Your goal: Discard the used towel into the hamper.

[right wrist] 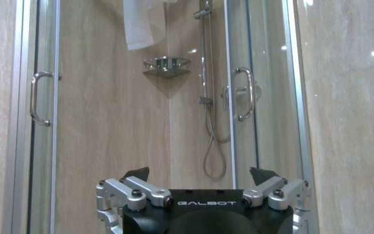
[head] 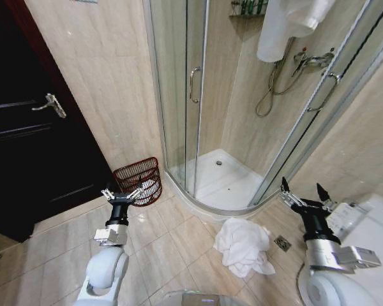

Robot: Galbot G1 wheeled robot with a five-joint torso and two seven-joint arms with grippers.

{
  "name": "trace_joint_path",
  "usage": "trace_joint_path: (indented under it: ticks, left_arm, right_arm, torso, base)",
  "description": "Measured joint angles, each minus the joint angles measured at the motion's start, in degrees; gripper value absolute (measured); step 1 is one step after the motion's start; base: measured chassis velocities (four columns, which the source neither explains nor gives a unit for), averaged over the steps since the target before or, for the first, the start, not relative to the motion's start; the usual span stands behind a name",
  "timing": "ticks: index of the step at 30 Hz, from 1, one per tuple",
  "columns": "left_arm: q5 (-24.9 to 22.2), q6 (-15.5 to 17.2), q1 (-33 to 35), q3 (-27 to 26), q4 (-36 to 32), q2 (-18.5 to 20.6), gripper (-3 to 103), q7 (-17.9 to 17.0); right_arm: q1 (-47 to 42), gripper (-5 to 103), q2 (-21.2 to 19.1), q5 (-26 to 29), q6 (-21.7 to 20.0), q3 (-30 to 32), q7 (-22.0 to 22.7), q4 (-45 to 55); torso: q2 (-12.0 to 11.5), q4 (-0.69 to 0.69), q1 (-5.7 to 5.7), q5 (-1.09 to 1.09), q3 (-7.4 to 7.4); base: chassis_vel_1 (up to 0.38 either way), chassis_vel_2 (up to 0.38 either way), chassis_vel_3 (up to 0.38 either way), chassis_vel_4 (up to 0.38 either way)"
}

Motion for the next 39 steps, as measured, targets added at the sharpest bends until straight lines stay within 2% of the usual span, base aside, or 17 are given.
trace_joint_path:
  ticks: [30, 39]
  left_arm:
    - [-1.00, 1.15, -0.87, -0.37, -1.48, 0.67, 100, 0.19]
    - [-1.48, 1.26, -0.76, -0.70, -1.51, 0.66, 100, 0.24]
  right_arm:
    - [3.32, 100, -3.07, 0.29, -3.29, -0.56, 1.51, 1.07]
    - [5.08, 100, -6.31, 1.22, -5.92, -1.08, 3.00, 1.58]
  torso:
    - [7.63, 0.00, 3.35, 0.00, 4.25]
    - [10.24, 0.00, 4.52, 0.00, 5.72]
  base:
    - [0.000, 0.000, 0.000, 0.000]
    - [0.000, 0.000, 0.000, 0.000]
